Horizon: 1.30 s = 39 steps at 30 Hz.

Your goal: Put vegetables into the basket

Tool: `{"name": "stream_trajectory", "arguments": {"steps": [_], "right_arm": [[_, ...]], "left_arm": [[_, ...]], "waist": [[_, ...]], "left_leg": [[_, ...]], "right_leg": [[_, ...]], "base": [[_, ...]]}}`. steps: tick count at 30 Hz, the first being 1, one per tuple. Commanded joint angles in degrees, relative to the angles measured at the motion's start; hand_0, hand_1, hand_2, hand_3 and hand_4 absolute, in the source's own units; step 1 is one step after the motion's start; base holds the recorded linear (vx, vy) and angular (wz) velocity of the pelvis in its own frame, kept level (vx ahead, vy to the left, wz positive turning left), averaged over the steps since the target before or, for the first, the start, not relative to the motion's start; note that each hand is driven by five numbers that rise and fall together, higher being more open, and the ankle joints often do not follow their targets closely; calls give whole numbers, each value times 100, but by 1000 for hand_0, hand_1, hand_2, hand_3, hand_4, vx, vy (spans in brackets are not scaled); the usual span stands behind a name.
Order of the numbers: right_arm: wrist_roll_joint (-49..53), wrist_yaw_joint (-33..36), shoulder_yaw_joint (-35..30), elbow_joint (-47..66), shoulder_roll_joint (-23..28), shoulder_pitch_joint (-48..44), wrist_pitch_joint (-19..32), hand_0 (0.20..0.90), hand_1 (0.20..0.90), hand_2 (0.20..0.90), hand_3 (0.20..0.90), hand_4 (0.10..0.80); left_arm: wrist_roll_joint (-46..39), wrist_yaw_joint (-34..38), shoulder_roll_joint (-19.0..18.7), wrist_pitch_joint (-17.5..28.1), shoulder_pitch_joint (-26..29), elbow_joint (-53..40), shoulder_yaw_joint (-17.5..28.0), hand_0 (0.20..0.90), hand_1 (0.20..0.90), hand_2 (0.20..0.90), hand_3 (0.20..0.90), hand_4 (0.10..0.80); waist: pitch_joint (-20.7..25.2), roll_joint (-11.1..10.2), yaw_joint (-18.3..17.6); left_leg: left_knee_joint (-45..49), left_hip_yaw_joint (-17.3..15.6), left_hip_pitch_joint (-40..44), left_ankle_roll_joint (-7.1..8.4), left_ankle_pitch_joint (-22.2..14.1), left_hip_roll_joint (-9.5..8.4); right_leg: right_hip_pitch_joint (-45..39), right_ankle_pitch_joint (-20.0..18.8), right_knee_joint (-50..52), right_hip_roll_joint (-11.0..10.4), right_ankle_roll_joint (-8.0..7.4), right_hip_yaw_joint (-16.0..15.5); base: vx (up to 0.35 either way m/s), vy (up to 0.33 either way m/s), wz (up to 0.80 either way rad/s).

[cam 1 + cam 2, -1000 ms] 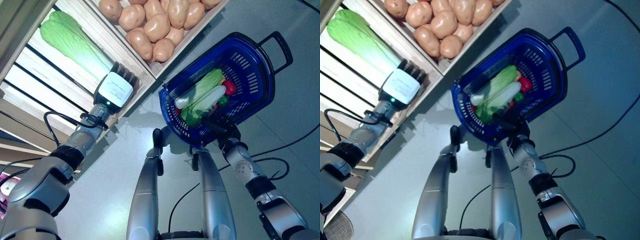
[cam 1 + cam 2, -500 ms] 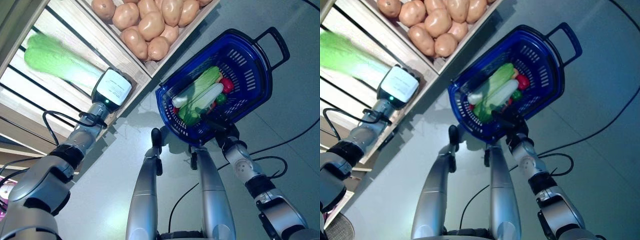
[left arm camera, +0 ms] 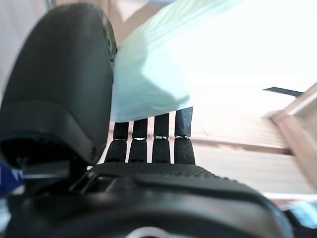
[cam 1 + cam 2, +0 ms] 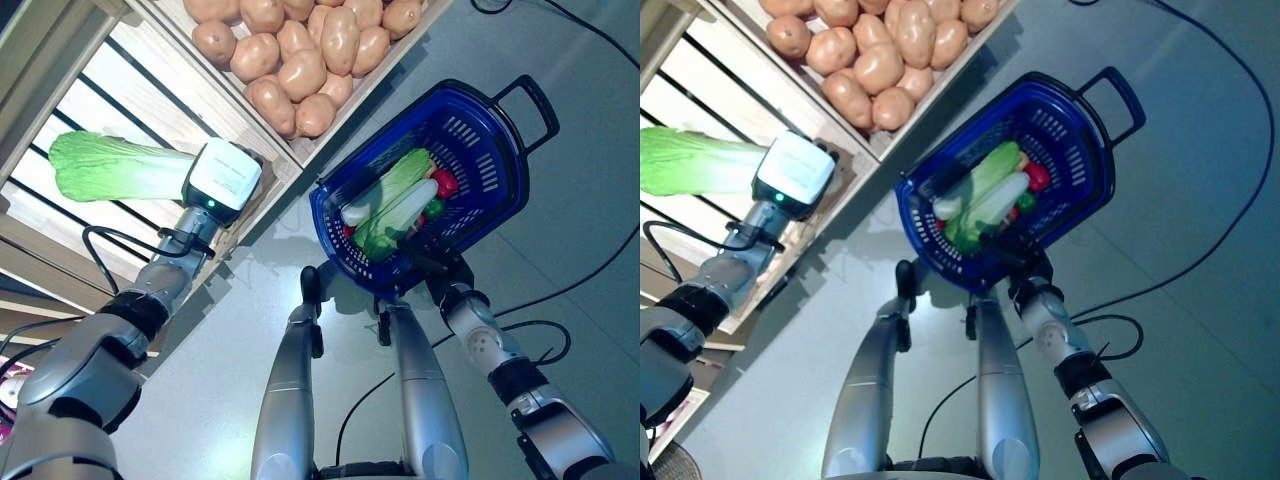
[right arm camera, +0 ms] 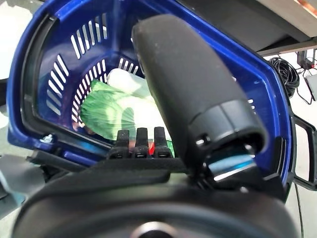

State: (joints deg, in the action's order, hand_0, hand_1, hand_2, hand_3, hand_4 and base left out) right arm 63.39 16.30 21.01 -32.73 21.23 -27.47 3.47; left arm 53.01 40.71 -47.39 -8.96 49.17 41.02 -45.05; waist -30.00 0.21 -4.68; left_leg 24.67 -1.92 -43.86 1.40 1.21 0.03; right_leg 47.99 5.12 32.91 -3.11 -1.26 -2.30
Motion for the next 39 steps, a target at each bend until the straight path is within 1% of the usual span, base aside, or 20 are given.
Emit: {"name": "stream_trajectory", "arguments": {"steps": [1, 2, 4, 6, 8, 10, 15, 16, 19, 20, 21, 22, 23, 25, 26, 29, 30, 32, 34, 39], "right_arm": [[-189, 232, -89, 660, 92, 290, 322, 900, 900, 900, 900, 800], [-199, 236, -110, 673, 71, 338, 352, 900, 900, 900, 900, 800], [-212, 250, -136, 707, 49, 409, 379, 900, 900, 900, 900, 800], [-265, 247, -184, 763, 12, 516, 423, 900, 900, 900, 900, 800], [-292, 240, -211, 799, -25, 604, 486, 900, 900, 900, 900, 800], [-322, 279, -216, 871, -66, 676, 531, 900, 900, 900, 900, 800], [-521, 216, -290, 891, -173, 869, 756, 900, 900, 900, 900, 800], [-538, 223, -305, 896, -188, 887, 772, 900, 900, 900, 900, 800], [-556, 198, -378, 922, -238, 993, 880, 900, 900, 900, 900, 800], [-628, 145, -439, 934, -274, 1075, 953, 900, 900, 900, 900, 800], [-773, 97, -530, 994, -318, 1179, 1015, 900, 900, 900, 900, 800], [-793, 78, -537, 1010, -326, 1202, 1030, 900, 900, 900, 900, 800], [-881, -71, -606, 1089, -380, 1351, 1112, 900, 900, 900, 900, 800], [-999, -185, -647, 1144, -420, 1469, 1170, 900, 900, 900, 900, 800], [-1093, -309, -735, 1383, -470, 1661, 1144, 900, 900, 900, 900, 800], [-1250, -544, -809, 1553, -493, 1869, 1179, 900, 900, 900, 900, 800], [-1403, -722, -841, 1663, -525, 2017, 1278, 900, 900, 900, 900, 800], [-1563, -841, -896, 1890, -593, 2168, 1321, 900, 900, 900, 900, 800], [-1624, -1019, -960, 2137, -619, 2294, 1287, 900, 900, 900, 900, 800], [-1563, -2013, -1139, 2806, -566, 2733, 1216, 900, 900, 900, 900, 800]], "left_arm": [[-669, 1121, -199, 231, -15, -465, 1034, 300, 300, 300, 300, 400], [-828, 1334, -169, 426, -130, -534, 1186, 300, 300, 300, 300, 400], [-871, 1394, -143, 547, -253, -685, 1332, 300, 300, 300, 300, 400], [-1153, 1599, -44, 797, -563, -963, 1658, 300, 300, 300, 300, 400], [-1314, 1707, 43, 954, -811, -1188, 1856, 300, 300, 300, 300, 400], [-1515, 1763, 142, 1069, -1034, -1395, 2029, 300, 300, 300, 300, 400], [-2223, 1894, 512, 1752, -1630, -1853, 2697, 300, 300, 300, 300, 400], [-2253, 1868, 554, 1772, -1693, -1918, 2772, 300, 300, 300, 300, 400], [-2716, 1755, 731, 2097, -1939, -2171, 3117, 300, 300, 300, 300, 400], [-2979, 1680, 824, 2314, -2094, -2370, 3327, 300, 300, 300, 300, 400], [-3445, 1349, 986, 2734, -2295, -2699, 3626, 300, 300, 300, 300, 400], [-3497, 1301, 1016, 2786, -2341, -2783, 3679, 300, 300, 300, 300, 400], [-3921, 1008, 1174, 3111, -2538, -3139, 3868, 300, 300, 300, 300, 400], [-4136, 789, 1314, 3296, -2710, -3349, 3977, 300, 300, 300, 300, 400], [-4335, 485, 1521, 3437, -2956, -3717, 4083, 300, 300, 300, 300, 400], [-4752, 104, 1728, 3560, -3220, -4054, 4146, 300, 300, 300, 300, 400], [-5103, -219, 1875, 3667, -3397, -4202, 4146, 300, 300, 300, 300, 400], [-5358, -555, 2023, 3609, -3568, -4355, 4174, 300, 300, 300, 300, 400], [-5610, -829, 2107, 3580, -3705, -4442, 4206, 300, 300, 300, 300, 400], [-5989, -1345, 2197, 3555, -4074, -4582, 4319, 300, 300, 300, 300, 400]], "waist": [[20, 75, 131], [20, 70, 160], [20, 65, 185], [20, 56, 240], [20, 47, 291], [20, 45, 326], [20, 24, 446], [20, 22, 458], [20, -2, 512], [20, -12, 543], [21, -27, 588], [21, -29, 590], [83, -44, 624], [167, -55, 631], [371, -83, 643], [616, -82, 645], [798, -77, 646], [1024, -77, 639], [1218, -92, 621], [1682, -103, 565]], "left_leg": [[-173, -74, 334, 213, -140, -165], [-225, -50, 400, 211, -122, -178], [-270, -35, 459, 207, -113, -191], [-364, -1, 552, 192, -88, -219], [-421, 38, 616, 183, -91, -250], [-443, 60, 676, 174, -101, -276], [-520, 139, 954, 127, -165, -341], [-532, 146, 1004, 124, -171, -347], [-627, 189, 1264, 105, -178, -387], [-725, 218, 1477, 98, -177, -400], [-845, 247, 1755, 89, -182, -410], [-876, 253, 1814, 88, -183, -411], [-991, 289, 2004, 81, -177, -420], [-1063, 319, 2123, 77, -171, -430], [-1265, 378, 2352, 69, -126, -432], [-1508, 451, 2676, 73, -101, -405], [-1693, 511, 2914, 85, -74, -373], [-1946, 557, 3244, 82, -47, -342], [-2110, 559, 3479, 84, -43, -314], [-2342, 554, 4064, 55, -127, -277]], "right_leg": [[-677, -297, -709, 77, -175, -141], [-743, -310, -761, 67, -175, -155], [-807, -324, -820, 47, -185, -184], [-911, -355, -940, 27, -193, -221], [-984, -352, -1008, 19, -194, -250], [-1050, -333, -1026, 16, -192, -267], [-1298, -280, -1076, -23, -208, -355], [-1343, -278, -1087, -34, -212, -366], [-1610, -278, -1198, -72, -227, -411], [-1824, -275, -1284, -107, -241, -456], [-2095, -269, -1380, -146, -259, -505], [-2155, -266, -1406, -152, -263, -516], [-2363, -267, -1508, -179, -279, -555], [-2486, -288, -1588, -205, -304, -584], [-2743, -343, -1804, -228, -319, -623], [-3146, -372, -2093, -235, -317, -686], [-3432, -382, -2274, -225, -312, -733], [-3808, -395, -2505, -207, -323, -761], [-4070, -395, -2667, -183, -330, -775], [-4665, -370, -2940, -127, -327, -751]], "base": [[26, -39, 0], [28, -38, -1], [10, -15, -1], [-3, -38, 1], [-27, -36, 4], [-39, -23, 15], [-14, -15, 4], [0, 0, 0], [7, -27, 4], [39, -51, 9], [29, -44, 6], [50, -36, 3], [59, -24, 3], [68, -32, 10], [104, -35, 13], [134, -25, 9], [170, -21, 0], [208, -13, -3], [187, 0, -3], [182, -4, 0]]}}
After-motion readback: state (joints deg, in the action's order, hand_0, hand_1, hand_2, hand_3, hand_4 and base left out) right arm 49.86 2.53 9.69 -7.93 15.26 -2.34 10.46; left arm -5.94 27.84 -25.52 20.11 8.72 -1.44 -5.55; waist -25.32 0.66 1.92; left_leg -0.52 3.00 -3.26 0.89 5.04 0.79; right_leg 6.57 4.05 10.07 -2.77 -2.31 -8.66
